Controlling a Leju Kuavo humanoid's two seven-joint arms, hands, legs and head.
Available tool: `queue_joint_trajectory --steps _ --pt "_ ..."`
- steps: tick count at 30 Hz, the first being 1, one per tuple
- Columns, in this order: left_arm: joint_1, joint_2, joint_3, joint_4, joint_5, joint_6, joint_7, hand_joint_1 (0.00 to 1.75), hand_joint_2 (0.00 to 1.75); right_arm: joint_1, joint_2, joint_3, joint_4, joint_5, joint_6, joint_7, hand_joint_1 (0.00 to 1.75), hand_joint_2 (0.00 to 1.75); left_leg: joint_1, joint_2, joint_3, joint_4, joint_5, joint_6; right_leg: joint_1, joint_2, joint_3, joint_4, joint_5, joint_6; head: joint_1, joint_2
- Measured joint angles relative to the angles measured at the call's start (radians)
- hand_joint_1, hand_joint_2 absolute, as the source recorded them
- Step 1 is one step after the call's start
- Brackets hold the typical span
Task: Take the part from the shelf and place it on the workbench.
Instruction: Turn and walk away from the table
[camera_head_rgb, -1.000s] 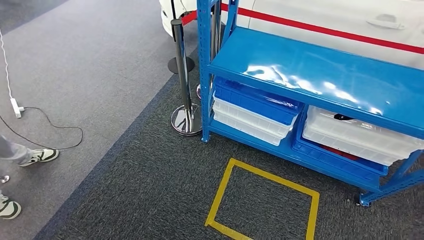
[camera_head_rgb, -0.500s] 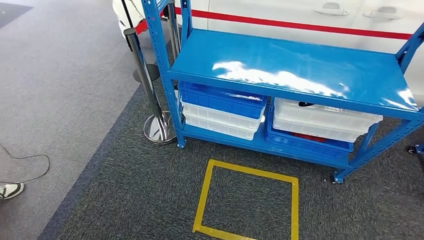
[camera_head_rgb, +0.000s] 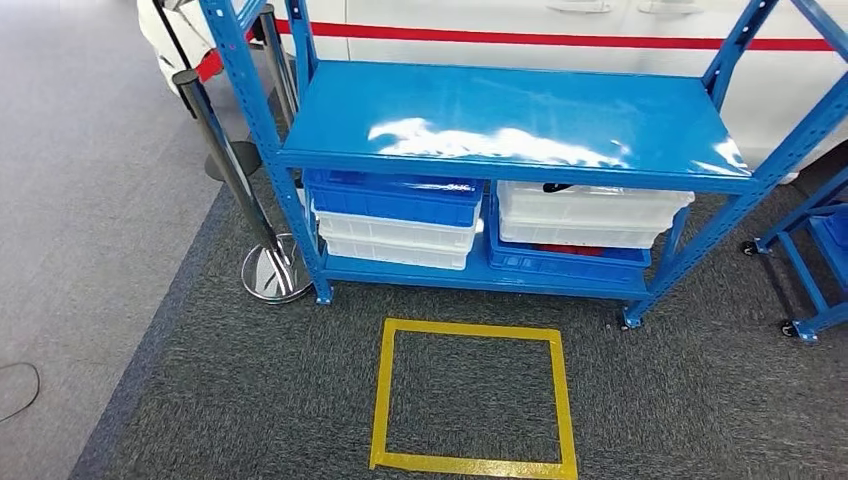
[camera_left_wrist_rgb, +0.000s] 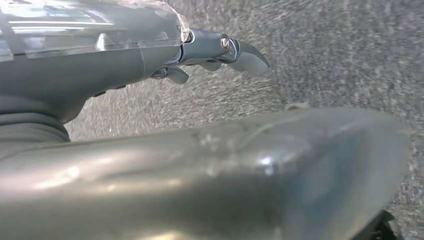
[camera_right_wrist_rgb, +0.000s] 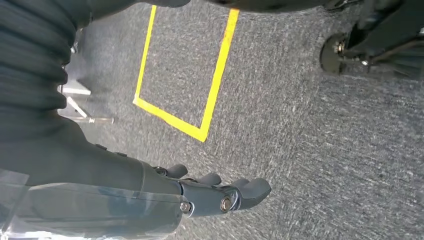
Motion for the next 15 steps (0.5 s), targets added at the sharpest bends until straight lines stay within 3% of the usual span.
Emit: queue_joint_trajectory --steps 1,4,6,8,10,11,12,15 --pt "-0.001 0.0 0.001 0.0 0.0 0.0 0.0 0.0 0.0 -0.001 0.0 0.0 0.0 0.0 0.0 0.0 0.0 1.75 -0.002 0.007 0.001 0.001 -0.004 -0.005 0.003 -0.002 0.002 -0.008 -0.003 -0.007 -0.001 0.0" --pt "-0.006 0.0 0.003 0.0 0.0 0.0 0.0 0.0 0.0 0.0 0.0 0.0 0.0 0.002 0.003 0.0 0.0 1.75 -0.002 0.025 0.012 -0.001 -0.009 -0.017 0.002 0.024 0.001 -0.009 -0.003 -0.022 -0.002 0.0" --pt "-0.008 0.0 0.004 -0.001 0.0 0.001 -0.002 0.0 0.0 0.0 0.001 0.0 0.0 0.004 0.004 0.0 0.0 1.75 0.002 -0.007 0.007 0.03 -0.037 -0.028 -0.003 0.044 0.002 -0.014 0.001 -0.034 -0.004 0.0" --pt "-0.007 0.0 0.005 -0.001 -0.001 0.002 -0.004 0.0 0.0 -0.002 0.002 0.0 0.0 0.007 0.004 -0.002 0.0 0.87 0.005 -0.064 -0.044 0.145 -0.103 -0.034 -0.005 0.062 0.003 -0.017 0.003 -0.043 -0.007 0.0" --pt "-0.002 0.0 0.006 -0.001 -0.001 0.003 -0.006 0.0 0.0 -0.002 0.002 0.0 0.0 0.015 0.0 -0.005 0.0 0.0 0.006 -0.085 -0.112 0.28 -0.153 -0.035 -0.003 0.081 0.002 -0.015 0.002 -0.047 -0.008 0.0" --pt "0.0 0.0 0.007 -0.001 0.0 0.004 -0.009 0.0 0.0 -0.002 0.002 0.0 0.0 0.02 -0.004 -0.006 0.0 0.0 0.006 -0.087 -0.13 0.307 -0.148 -0.034 -0.002 0.09 0.003 -0.014 0.002 -0.048 -0.008 0.0" --pt "0.001 0.0 0.01 -0.001 0.006 0.004 -0.016 0.0 0.0 -0.001 0.002 0.001 0.0 0.025 -0.008 -0.005 0.0 0.0 0.006 -0.088 -0.129 0.292 -0.122 -0.032 -0.001 0.099 0.005 -0.013 0.001 -0.048 -0.008 0.0" --pt "0.001 -0.001 0.036 -0.001 0.054 0.001 -0.049 0.0 0.0 0.0 0.003 0.001 0.0 0.021 -0.026 0.012 0.0 0.0 0.004 -0.097 -0.06 0.096 -0.008 -0.018 0.001 0.116 0.008 -0.006 -0.005 -0.04 -0.008 0.0"
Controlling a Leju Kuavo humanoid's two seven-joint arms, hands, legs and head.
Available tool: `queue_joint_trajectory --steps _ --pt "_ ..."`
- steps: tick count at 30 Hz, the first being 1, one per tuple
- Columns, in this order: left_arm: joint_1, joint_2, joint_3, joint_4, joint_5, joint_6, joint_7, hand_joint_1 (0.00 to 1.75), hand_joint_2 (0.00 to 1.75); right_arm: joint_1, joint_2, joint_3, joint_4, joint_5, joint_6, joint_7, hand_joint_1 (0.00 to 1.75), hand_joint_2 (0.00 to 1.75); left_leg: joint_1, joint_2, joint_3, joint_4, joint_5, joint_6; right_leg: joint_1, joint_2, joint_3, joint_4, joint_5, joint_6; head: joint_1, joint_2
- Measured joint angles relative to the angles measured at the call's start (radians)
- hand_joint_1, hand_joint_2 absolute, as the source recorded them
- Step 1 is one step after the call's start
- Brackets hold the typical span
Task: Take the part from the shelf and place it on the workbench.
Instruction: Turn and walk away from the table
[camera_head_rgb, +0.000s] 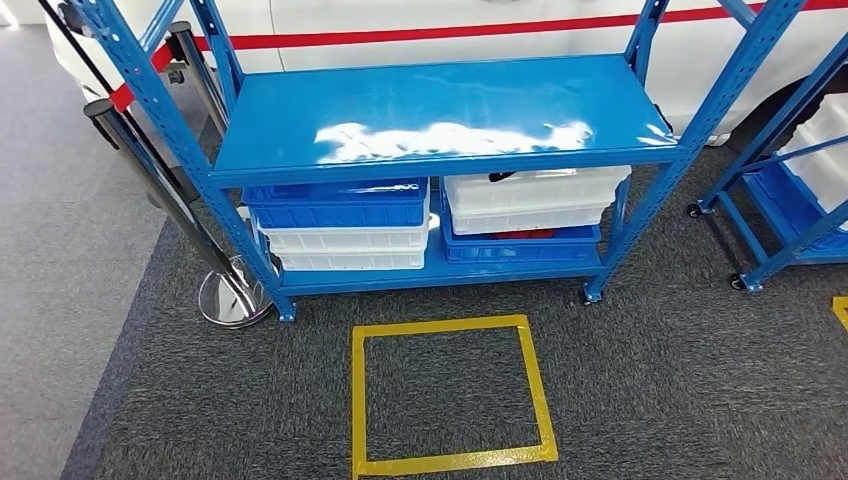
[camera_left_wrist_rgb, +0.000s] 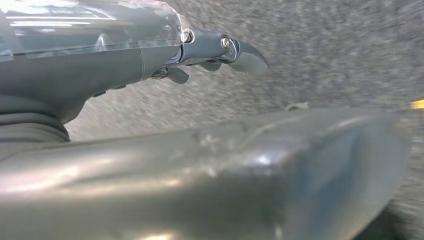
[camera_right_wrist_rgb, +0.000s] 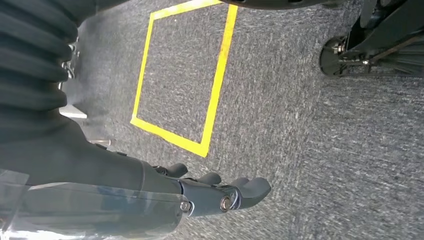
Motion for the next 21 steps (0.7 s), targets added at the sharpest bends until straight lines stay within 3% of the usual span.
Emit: queue_joint_trajectory --steps 2,5,9,11,13,14,15,16,19,21 --pt "0.002 -0.006 0.034 0.0 0.041 -0.002 -0.032 0.0 0.0 0.0 0.002 -0.012 0.0 -0.035 -0.03 0.007 0.0 0.0 -0.002 -0.009 0.023 -0.072 0.021 0.005 0.004 0.004 -0.003 0.005 -0.007 0.003 0.001 0.0" --pt "0.014 -0.02 0.075 0.0 0.071 -0.004 -0.067 0.0 0.0 0.005 0.005 -0.043 0.0 -0.08 -0.061 0.009 0.0 0.0 -0.007 -0.009 0.025 -0.08 0.017 0.007 0.003 0.004 -0.003 0.002 -0.015 -0.002 0.0 0.0" --pt "0.031 -0.035 0.128 -0.001 0.119 -0.045 -0.073 0.0 0.0 0.015 0.008 -0.078 0.0 -0.105 -0.058 0.009 0.0 0.0 -0.009 -0.007 0.046 -0.104 0.004 0.047 -0.005 -0.009 -0.004 0.032 0.007 0.045 0.0 0.0" --pt "0.04 -0.045 0.151 -0.002 0.133 -0.06 -0.069 0.0 0.0 0.016 0.007 -0.092 0.0 -0.113 -0.057 0.008 0.0 0.0 -0.007 0.0 0.067 -0.108 -0.001 0.058 -0.006 -0.028 -0.036 0.095 -0.036 0.054 0.001 0.0" --pt "0.047 -0.052 0.171 -0.002 0.143 -0.07 -0.061 0.0 0.0 0.016 0.007 -0.104 0.0 -0.118 -0.056 0.007 0.0 0.0 -0.007 0.009 0.083 -0.107 -0.013 0.057 -0.009 -0.04 -0.105 0.21 -0.096 0.059 0.001 0.0" --pt "0.049 -0.054 0.18 -0.002 0.145 -0.074 -0.057 0.0 0.0 0.017 0.007 -0.109 0.0 -0.119 -0.054 0.006 0.0 0.0 -0.005 0.012 0.092 -0.107 -0.021 0.053 -0.012 -0.041 -0.138 0.257 -0.111 0.062 0.001 0.0" --pt "0.052 -0.056 0.186 -0.002 0.144 -0.075 -0.054 0.0 0.0 0.02 0.006 -0.113 0.0 -0.12 -0.052 0.005 0.0 0.0 -0.003 0.014 0.103 -0.107 -0.03 0.048 -0.015 -0.043 -0.155 0.271 -0.107 0.063 0.001 0.0" --pt "0.054 -0.056 0.19 -0.002 0.141 -0.076 -0.051 0.0 0.0 0.023 0.006 -0.117 0.0 -0.121 -0.048 0.005 0.0 0.0 0.001 0.015 0.118 -0.107 -0.04 0.043 -0.018 -0.045 -0.155 0.249 -0.089 0.065 0.001 0.0" --pt "0.061 -0.057 0.195 -0.002 0.116 -0.075 -0.044 0.0 0.0 0.033 0.005 -0.125 0.001 -0.125 -0.04 0.003 0.0 0.0 0.011 0.016 0.166 -0.107 -0.078 0.021 -0.025 -0.068 -0.101 0.079 0.019 0.071 0.002 0.0" --pt "0.062 -0.057 0.195 -0.002 0.096 -0.072 -0.038 0.0 0.0 0.032 0.005 -0.13 0.002 -0.127 -0.037 0.001 0.0 0.0 0.009 0.021 0.185 -0.112 -0.092 0.005 -0.019 -0.08 -0.091 0.04 0.053 0.054 0.001 0.0"
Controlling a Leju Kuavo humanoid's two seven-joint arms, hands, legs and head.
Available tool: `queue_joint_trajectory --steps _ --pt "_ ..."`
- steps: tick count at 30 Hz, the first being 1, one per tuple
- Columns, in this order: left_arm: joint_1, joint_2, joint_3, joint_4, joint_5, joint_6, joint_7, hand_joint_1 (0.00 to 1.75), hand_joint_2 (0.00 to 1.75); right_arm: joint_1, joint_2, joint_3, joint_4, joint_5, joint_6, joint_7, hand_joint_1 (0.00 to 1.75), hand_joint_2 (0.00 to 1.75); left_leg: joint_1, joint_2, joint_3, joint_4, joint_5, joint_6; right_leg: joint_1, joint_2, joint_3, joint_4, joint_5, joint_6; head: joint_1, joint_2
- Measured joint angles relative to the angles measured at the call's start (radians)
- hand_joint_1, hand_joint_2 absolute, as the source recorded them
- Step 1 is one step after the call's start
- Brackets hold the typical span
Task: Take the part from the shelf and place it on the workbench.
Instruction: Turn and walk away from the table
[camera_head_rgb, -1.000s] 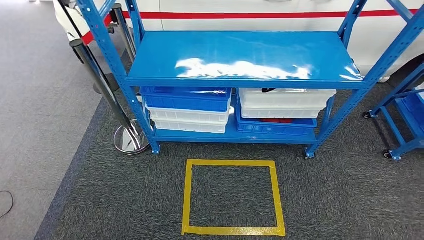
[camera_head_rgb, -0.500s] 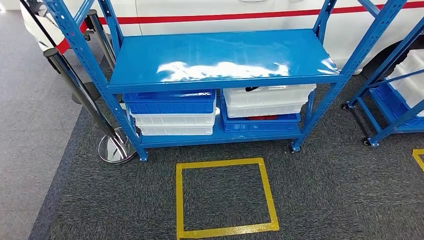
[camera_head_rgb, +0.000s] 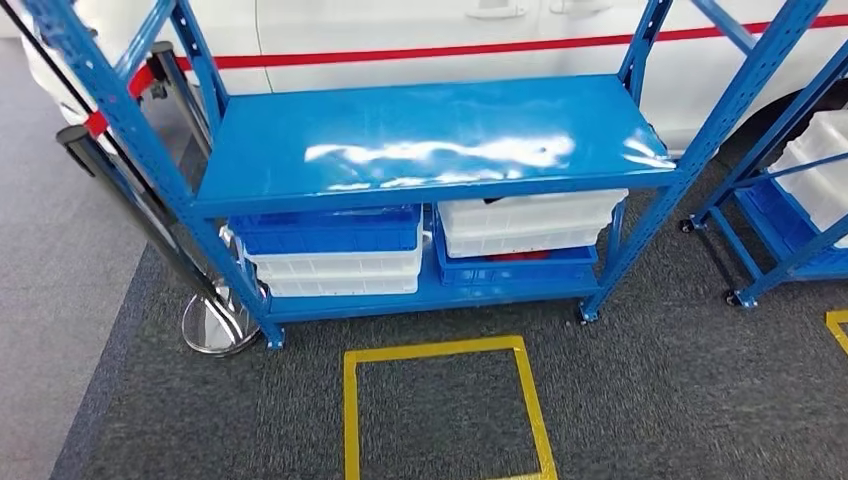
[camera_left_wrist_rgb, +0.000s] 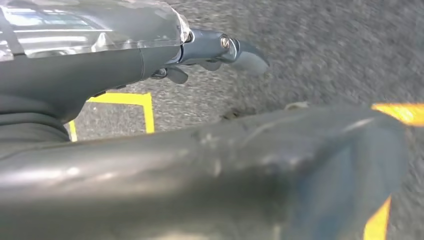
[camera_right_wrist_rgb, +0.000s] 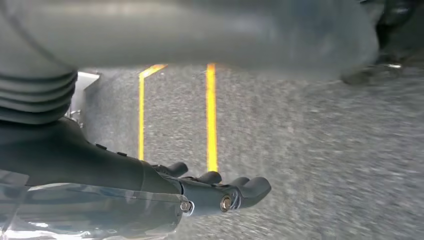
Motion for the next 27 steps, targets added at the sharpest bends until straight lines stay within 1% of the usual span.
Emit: queue_joint_trajectory --steps 1,2,3,4,5,6,7,8,9,10,11,12,13,14,15,16,17,18,20,21,24,27 --pt "-0.001 0.0 0.0 0.0 -0.008 0.002 0.003 0.0 0.0 -0.002 0.0 -0.002 0.0 0.0 0.0 -0.001 0.0 0.0 -0.001 0.002 0.005 0.0 0.002 -0.008 0.004 0.0 0.0 0.001 -0.009 -0.013 -0.001 0.0" --pt "-0.003 0.0 0.0 0.0 -0.012 0.002 0.005 0.0 0.0 -0.004 0.0 -0.004 0.0 0.0 0.0 -0.002 0.0 0.0 -0.001 0.004 0.002 0.013 0.011 -0.015 0.005 0.004 0.006 -0.002 -0.014 -0.024 -0.002 0.0" --pt "-0.004 0.0 0.0 0.0 -0.015 0.002 0.007 0.0 0.0 -0.004 -0.001 -0.006 0.0 0.0 0.0 -0.003 0.0 0.0 0.0 0.004 -0.011 0.046 0.027 -0.02 0.004 0.007 0.016 -0.008 -0.021 -0.031 -0.003 0.0" --pt "-0.004 0.0 0.0 0.0 -0.018 0.003 0.009 0.0 0.0 -0.003 -0.001 -0.008 -0.001 0.0 -0.001 -0.005 0.0 0.0 0.002 0.0 -0.04 0.099 0.041 -0.025 0.003 0.009 0.029 -0.016 -0.026 -0.039 -0.004 0.0" --pt "-0.004 0.0 0.0 0.0 -0.02 0.002 0.011 0.0 0.0 -0.002 -0.002 -0.009 -0.001 0.0 -0.001 -0.007 0.0 0.0 0.003 -0.004 -0.08 0.164 0.041 -0.027 0.003 0.011 0.043 -0.025 -0.032 -0.045 -0.005 0.0" --pt "-0.003 0.0 0.0 0.0 -0.022 0.002 0.013 0.0 0.0 -0.002 -0.001 -0.011 -0.001 0.0 -0.001 -0.008 0.0 0.0 0.003 -0.008 -0.123 0.226 0.022 -0.028 0.004 0.014 0.057 -0.031 -0.038 -0.05 -0.007 0.0" --pt "-0.002 0.0 0.0 0.0 -0.024 0.001 0.014 0.0 0.0 -0.002 -0.001 -0.012 -0.001 -0.001 0.0 -0.01 0.0 0.0 0.003 -0.01 -0.164 0.275 -0.014 -0.029 0.006 0.018 0.069 -0.034 -0.047 -0.054 -0.008 0.0" --pt "0.0 -0.001 0.0 0.0 -0.025 0.0 0.015 0.0 0.0 -0.002 -0.001 -0.012 -0.001 -0.001 0.0 -0.012 0.0 0.0 0.002 -0.01 -0.196 0.302 -0.051 -0.028 0.008 0.023 0.081 -0.036 -0.055 -0.056 -0.008 0.0" --pt "0.001 -0.001 0.0 0.0 -0.025 0.0 0.016 0.0 0.0 -0.002 -0.001 -0.013 -0.001 -0.001 0.001 -0.013 0.0 0.0 0.001 -0.011 -0.217 0.307 -0.072 -0.026 0.011 0.029 0.094 -0.036 -0.064 -0.058 -0.008 0.0" --pt "0.002 -0.001 0.0 0.0 -0.026 0.0 0.017 0.0 0.0 -0.002 -0.001 -0.014 -0.001 -0.002 0.002 -0.013 0.0 0.0 0.0 -0.011 -0.227 0.286 -0.064 -0.021 0.015 0.033 0.107 -0.036 -0.073 -0.06 -0.008 0.0" --pt "0.002 -0.001 0.0 0.0 -0.029 0.0 0.017 0.0 0.0 -0.002 -0.001 -0.015 -0.001 -0.002 0.002 -0.013 0.0 0.0 -0.002 -0.011 -0.226 0.239 -0.024 -0.013 0.018 0.036 0.12 -0.036 -0.081 -0.06 -0.008 0.0" --pt "0.004 0.0 -0.001 0.0 -0.033 -0.001 0.017 0.0 0.0 -0.001 0.0 -0.016 -0.001 -0.002 0.002 -0.013 0.0 0.0 -0.006 -0.011 -0.218 0.177 0.037 -0.003 0.021 0.038 0.13 -0.037 -0.089 -0.06 -0.008 0.0" --pt "0.004 0.0 -0.001 0.0 -0.037 -0.001 0.017 0.0 0.0 -0.001 0.001 -0.016 0.0 -0.002 0.002 -0.013 0.0 0.0 -0.011 -0.011 -0.211 0.124 0.085 0.007 0.023 0.04 0.139 -0.036 -0.095 -0.059 -0.007 0.0" --pt "0.005 0.001 -0.002 0.0 -0.042 -0.002 0.017 0.0 0.0 -0.001 0.002 -0.017 0.0 -0.003 0.003 -0.013 0.0 0.0 -0.017 -0.012 -0.208 0.084 0.113 0.015 0.024 0.041 0.142 -0.035 -0.1 -0.056 -0.007 0.0" --pt "0.007 0.001 -0.003 0.0 -0.046 -0.002 0.017 0.0 0.0 -0.001 0.003 -0.017 0.0 -0.002 0.004 -0.013 0.0 0.0 -0.021 -0.013 -0.207 0.065 0.129 0.021 0.024 0.043 0.141 -0.034 -0.104 -0.052 -0.007 0.0" --pt "0.007 0.001 -0.003 0.0 -0.049 -0.002 0.016 0.0 0.0 -0.002 0.004 -0.017 0.0 -0.002 0.006 -0.014 0.0 0.0 -0.024 -0.014 -0.208 0.062 0.128 0.023 0.024 0.044 0.142 -0.035 -0.107 -0.047 -0.008 0.0" --pt "0.008 0.001 -0.004 0.0 -0.051 -0.002 0.017 0.0 0.0 -0.002 0.004 -0.017 0.0 0.0 0.007 -0.014 0.0 0.44 -0.023 -0.016 -0.204 0.054 0.136 0.021 0.024 0.043 0.142 -0.037 -0.109 -0.044 -0.009 0.0" --pt "0.009 0.0 -0.004 0.0 -0.053 -0.002 0.017 0.0 0.0 -0.002 0.004 -0.017 0.0 0.002 0.007 -0.015 0.0 0.87 -0.022 -0.016 -0.2 0.048 0.148 0.019 0.025 0.043 0.146 -0.041 -0.11 -0.046 -0.008 0.0" --pt "0.01 -0.001 -0.004 0.0 -0.056 -0.002 0.018 0.0 0.0 -0.002 0.004 -0.017 0.0 0.01 0.004 -0.021 0.0 1.75 -0.021 -0.018 -0.196 0.037 0.154 0.013 0.026 0.04 0.152 -0.049 -0.109 -0.052 -0.007 0.0" --pt "0.009 -0.001 -0.004 0.0 -0.057 -0.001 0.018 0.0 0.0 -0.002 0.004 -0.017 0.0 0.016 0.001 -0.024 0.0 1.75 -0.022 -0.019 -0.195 0.037 0.153 0.014 0.025 0.039 0.153 -0.053 -0.108 -0.053 -0.007 0.0" --pt "0.004 -0.001 -0.004 0.0 -0.059 0.002 0.019 0.0 0.0 -0.003 0.004 -0.016 0.0 0.031 -0.004 -0.032 0.0 1.75 -0.025 -0.019 -0.193 0.037 0.148 0.021 0.023 0.039 0.157 -0.058 -0.11 -0.049 -0.006 0.0" --pt "0.003 -0.001 -0.004 0.0 -0.06 0.006 0.021 0.0 0.0 -0.003 0.004 -0.014 0.0 0.039 -0.006 -0.034 0.0 1.75 -0.027 -0.019 -0.193 0.038 0.146 0.024 0.022 0.039 0.159 -0.061 -0.11 -0.044 -0.006 0.0"
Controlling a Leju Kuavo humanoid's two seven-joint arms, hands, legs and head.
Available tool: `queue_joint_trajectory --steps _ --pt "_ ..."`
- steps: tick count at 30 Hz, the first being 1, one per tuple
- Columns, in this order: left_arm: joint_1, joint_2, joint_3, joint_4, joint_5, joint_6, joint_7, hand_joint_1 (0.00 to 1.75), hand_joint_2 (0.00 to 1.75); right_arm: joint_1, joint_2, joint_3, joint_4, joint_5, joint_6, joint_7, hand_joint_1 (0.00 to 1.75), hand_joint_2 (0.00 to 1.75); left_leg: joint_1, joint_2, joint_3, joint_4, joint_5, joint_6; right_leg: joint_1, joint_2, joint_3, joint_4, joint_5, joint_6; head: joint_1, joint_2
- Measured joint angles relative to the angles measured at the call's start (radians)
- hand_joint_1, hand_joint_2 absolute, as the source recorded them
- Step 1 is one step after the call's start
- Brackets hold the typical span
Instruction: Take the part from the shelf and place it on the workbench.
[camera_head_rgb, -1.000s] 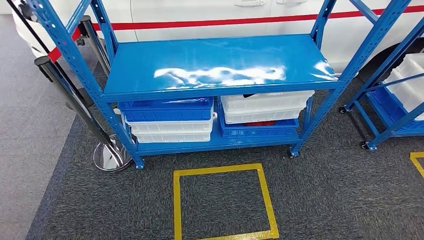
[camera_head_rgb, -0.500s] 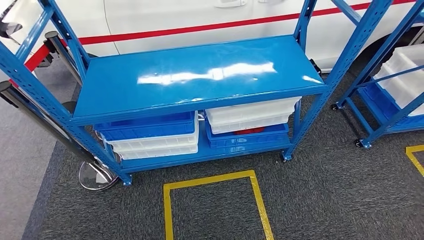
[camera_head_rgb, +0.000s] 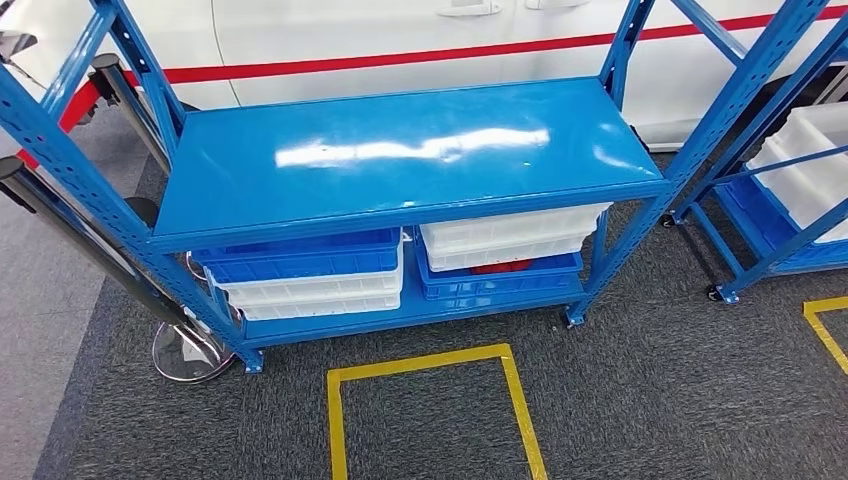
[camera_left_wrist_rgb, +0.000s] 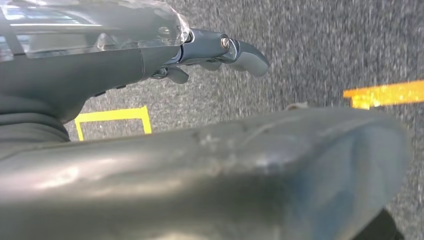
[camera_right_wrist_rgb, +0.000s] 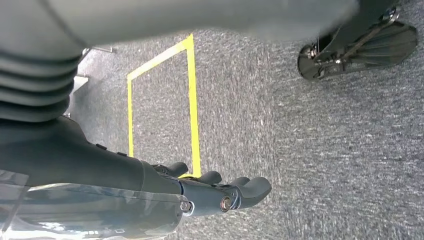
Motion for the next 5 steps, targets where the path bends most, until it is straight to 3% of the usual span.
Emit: queue_joint_trajectory --steps 5 --pt "0.0 0.0 0.0 0.0 -0.008 0.012 0.009 0.0 0.0 0.0 0.0 0.001 0.0 0.008 -0.012 -0.004 0.0 1.75 -0.001 0.0 0.0 0.001 0.0 0.001 -0.001 0.0 0.0 -0.002 0.002 0.012 0.0 0.0"
